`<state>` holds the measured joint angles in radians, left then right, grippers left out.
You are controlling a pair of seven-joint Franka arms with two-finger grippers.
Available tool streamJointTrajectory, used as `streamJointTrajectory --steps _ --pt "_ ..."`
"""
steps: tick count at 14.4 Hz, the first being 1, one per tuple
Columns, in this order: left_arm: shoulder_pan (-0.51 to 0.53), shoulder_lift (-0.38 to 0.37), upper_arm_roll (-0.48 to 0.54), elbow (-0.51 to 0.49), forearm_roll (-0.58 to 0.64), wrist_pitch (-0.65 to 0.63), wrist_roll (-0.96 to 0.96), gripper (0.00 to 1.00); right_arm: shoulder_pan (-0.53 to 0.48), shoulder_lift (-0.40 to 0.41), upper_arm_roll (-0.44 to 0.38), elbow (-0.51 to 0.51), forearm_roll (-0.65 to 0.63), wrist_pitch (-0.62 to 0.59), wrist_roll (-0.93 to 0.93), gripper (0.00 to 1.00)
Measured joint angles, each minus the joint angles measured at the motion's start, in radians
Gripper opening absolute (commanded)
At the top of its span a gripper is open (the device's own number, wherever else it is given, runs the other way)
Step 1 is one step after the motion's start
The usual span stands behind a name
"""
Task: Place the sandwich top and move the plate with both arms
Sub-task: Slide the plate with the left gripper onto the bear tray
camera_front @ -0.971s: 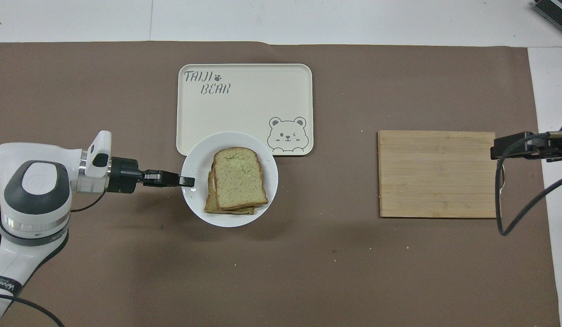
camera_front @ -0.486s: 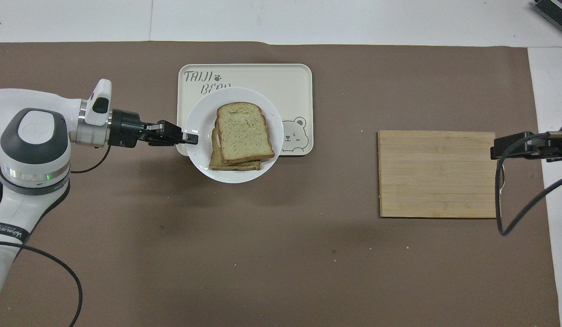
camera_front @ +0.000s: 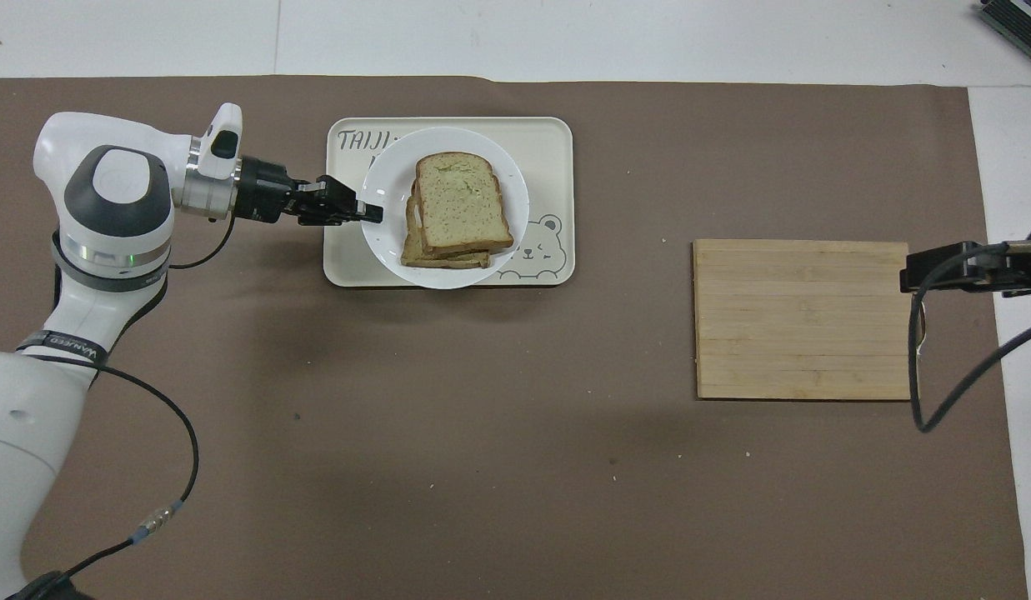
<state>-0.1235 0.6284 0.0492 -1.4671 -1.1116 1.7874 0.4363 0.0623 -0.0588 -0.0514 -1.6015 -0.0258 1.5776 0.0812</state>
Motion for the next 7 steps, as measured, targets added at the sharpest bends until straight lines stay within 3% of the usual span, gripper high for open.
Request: streamJointTrajectory --steps 3,7 --pt "0.007 0.063 0.000 0.075 0.000 0.002 -0.014 0.00 0.000 0.000 0.000 0.000 0.000 0.000 0.000 1.00" --pt "0.016 0.089 0.002 0.092 0.000 0.006 -0.018 0.00 0.000 0.000 0.000 0.000 0.000 0.000 0.000 1.00"
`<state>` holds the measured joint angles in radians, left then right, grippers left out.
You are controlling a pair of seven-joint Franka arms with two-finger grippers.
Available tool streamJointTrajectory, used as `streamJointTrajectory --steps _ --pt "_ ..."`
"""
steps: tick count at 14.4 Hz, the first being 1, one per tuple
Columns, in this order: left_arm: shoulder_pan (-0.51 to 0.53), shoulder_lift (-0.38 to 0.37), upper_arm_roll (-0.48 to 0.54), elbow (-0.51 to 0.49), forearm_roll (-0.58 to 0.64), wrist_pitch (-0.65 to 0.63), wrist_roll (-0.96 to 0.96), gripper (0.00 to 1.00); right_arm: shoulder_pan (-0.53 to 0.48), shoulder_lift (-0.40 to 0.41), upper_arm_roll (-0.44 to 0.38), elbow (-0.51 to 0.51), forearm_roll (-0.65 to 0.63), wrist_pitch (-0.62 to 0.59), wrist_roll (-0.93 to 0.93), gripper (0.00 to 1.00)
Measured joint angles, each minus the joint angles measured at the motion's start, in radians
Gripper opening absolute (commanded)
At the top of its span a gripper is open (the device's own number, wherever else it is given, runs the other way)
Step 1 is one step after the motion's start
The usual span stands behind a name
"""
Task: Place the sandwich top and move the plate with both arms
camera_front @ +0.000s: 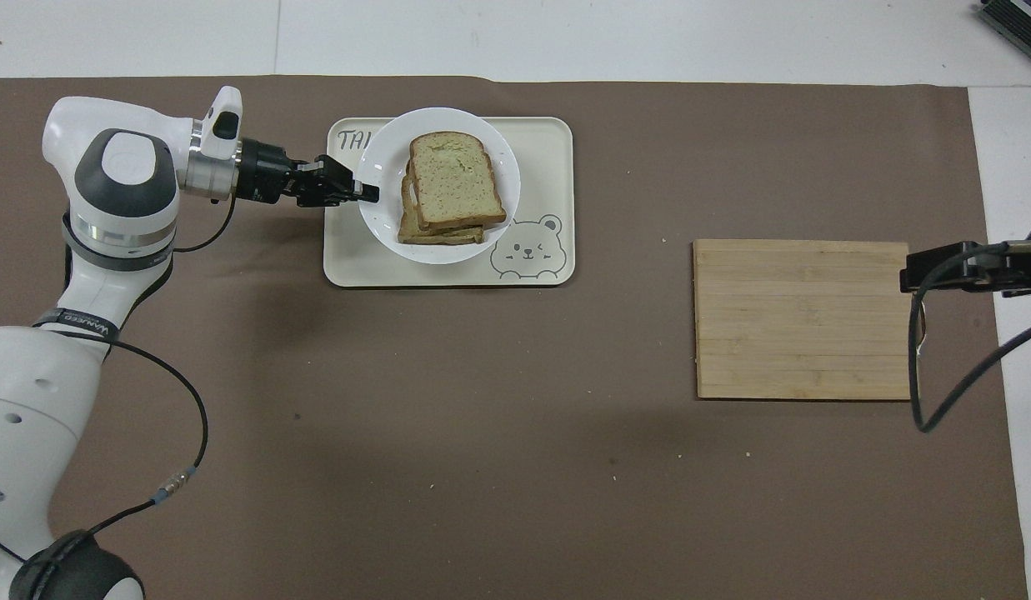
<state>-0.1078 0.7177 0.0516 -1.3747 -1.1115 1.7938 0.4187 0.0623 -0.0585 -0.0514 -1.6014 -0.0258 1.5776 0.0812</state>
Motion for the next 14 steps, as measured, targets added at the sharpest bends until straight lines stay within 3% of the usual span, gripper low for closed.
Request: streamJointTrajectory --steps 6,7,8,14 --pt "-0.001 0.045 -0.004 0.000 0.006 0.029 0.004 0.00 0.000 0.000 0.000 0.000 0.000 0.000 0.000 1.00" --pt "-0.001 0.057 -0.004 0.000 0.006 0.036 0.010 0.05 0.000 0.000 0.000 0.000 0.000 0.000 0.000 1.00" --pt "-0.001 0.066 -0.004 0.000 0.006 0.042 0.016 0.99 0.000 0.000 0.000 0.000 0.000 0.000 0.000 1.00" --pt "0.019 0.052 0.005 0.036 0.017 0.045 0.019 1.00 0.000 0.000 0.000 0.000 0.000 0.000 0.000 1.00"
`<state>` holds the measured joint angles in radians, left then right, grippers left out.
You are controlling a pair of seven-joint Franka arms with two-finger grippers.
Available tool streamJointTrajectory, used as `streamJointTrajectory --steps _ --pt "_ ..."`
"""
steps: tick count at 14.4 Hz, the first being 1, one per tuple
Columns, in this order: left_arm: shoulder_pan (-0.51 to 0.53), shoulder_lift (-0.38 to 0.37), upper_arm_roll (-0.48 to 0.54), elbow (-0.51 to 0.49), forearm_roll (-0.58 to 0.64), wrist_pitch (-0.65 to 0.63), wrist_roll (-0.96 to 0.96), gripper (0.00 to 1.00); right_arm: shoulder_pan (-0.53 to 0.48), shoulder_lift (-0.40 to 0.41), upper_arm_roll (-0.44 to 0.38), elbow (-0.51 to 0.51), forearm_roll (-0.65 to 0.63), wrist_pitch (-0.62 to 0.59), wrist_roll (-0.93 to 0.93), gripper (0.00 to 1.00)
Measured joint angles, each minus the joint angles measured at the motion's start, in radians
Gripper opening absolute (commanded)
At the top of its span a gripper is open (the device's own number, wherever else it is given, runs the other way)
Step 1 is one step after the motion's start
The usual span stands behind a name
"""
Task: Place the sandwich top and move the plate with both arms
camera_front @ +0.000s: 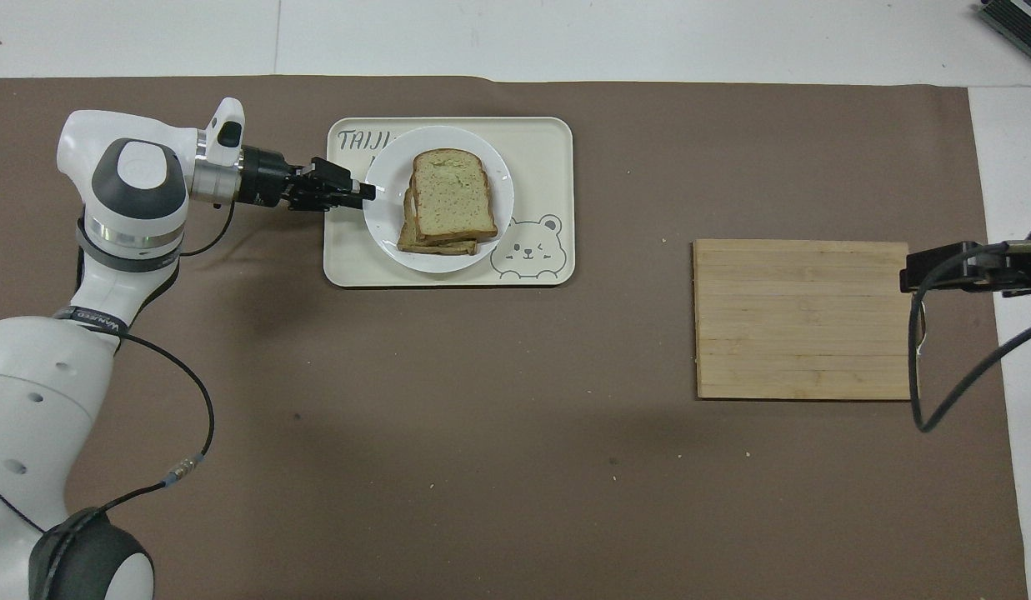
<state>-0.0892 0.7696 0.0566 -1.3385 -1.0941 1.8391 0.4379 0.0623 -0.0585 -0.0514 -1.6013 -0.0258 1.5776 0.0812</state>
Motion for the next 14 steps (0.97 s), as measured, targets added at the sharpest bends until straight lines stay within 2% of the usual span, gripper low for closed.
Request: streamJointTrajectory --steps 4,6,10,12,14 --pt "0.000 -0.093 0.001 0.017 0.183 0.000 -0.101 1.00 0.000 0.000 0.000 0.000 0.000 0.000 0.000 1.00" --pt "-0.006 -0.155 0.001 0.021 0.327 0.002 -0.161 1.00 0.000 0.000 0.000 0.000 0.000 0.000 0.000 1.00" --pt "-0.024 -0.282 -0.004 0.025 0.690 0.014 -0.234 1.00 0.000 0.000 0.000 0.000 0.000 0.000 0.000 1.00" --pt "-0.025 -0.342 -0.005 0.025 0.822 0.004 -0.248 1.00 0.000 0.000 0.000 0.000 0.000 0.000 0.000 1.00" --pt "-0.024 -0.393 -0.001 0.025 0.896 -0.055 -0.274 1.00 0.000 0.000 0.000 0.000 0.000 0.000 0.000 1.00"
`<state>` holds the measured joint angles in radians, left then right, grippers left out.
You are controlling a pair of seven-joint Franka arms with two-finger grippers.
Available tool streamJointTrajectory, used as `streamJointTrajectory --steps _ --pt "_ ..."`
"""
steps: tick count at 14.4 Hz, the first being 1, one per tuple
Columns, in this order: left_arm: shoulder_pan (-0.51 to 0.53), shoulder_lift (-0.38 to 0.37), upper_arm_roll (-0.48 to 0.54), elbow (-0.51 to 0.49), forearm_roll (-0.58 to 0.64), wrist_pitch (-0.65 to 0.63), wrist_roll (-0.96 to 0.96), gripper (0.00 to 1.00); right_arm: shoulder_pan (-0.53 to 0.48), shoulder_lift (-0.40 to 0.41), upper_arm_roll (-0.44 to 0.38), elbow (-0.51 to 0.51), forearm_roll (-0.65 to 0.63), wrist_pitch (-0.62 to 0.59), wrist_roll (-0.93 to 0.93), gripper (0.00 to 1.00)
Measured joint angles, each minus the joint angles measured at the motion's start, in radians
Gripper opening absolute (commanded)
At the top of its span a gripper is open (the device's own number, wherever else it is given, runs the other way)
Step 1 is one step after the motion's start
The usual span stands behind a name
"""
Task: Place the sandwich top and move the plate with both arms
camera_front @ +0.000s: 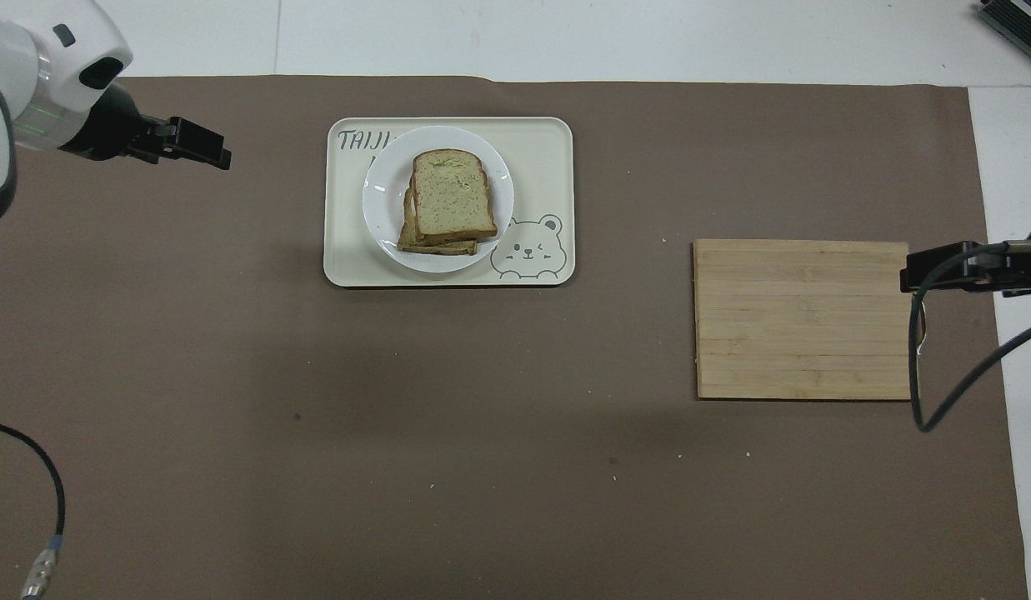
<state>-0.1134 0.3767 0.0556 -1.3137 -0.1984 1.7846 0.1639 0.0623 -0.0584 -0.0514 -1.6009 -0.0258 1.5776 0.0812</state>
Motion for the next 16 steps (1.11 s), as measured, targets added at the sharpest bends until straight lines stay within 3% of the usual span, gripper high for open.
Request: streamJointTrajectory --steps 4,11,16 --pt "0.005 -0.110 0.014 -0.030 0.080 -0.141 -0.064 1.00 0.000 0.000 0.000 0.000 0.000 0.000 0.000 1.00" --pt "0.005 -0.367 0.015 -0.302 0.109 -0.178 -0.112 1.00 0.000 0.000 0.000 0.000 0.000 0.000 0.000 1.00" --pt "0.004 -0.400 0.008 -0.318 0.158 -0.209 -0.115 1.00 0.000 0.000 0.000 0.000 0.000 0.000 0.000 1.00"
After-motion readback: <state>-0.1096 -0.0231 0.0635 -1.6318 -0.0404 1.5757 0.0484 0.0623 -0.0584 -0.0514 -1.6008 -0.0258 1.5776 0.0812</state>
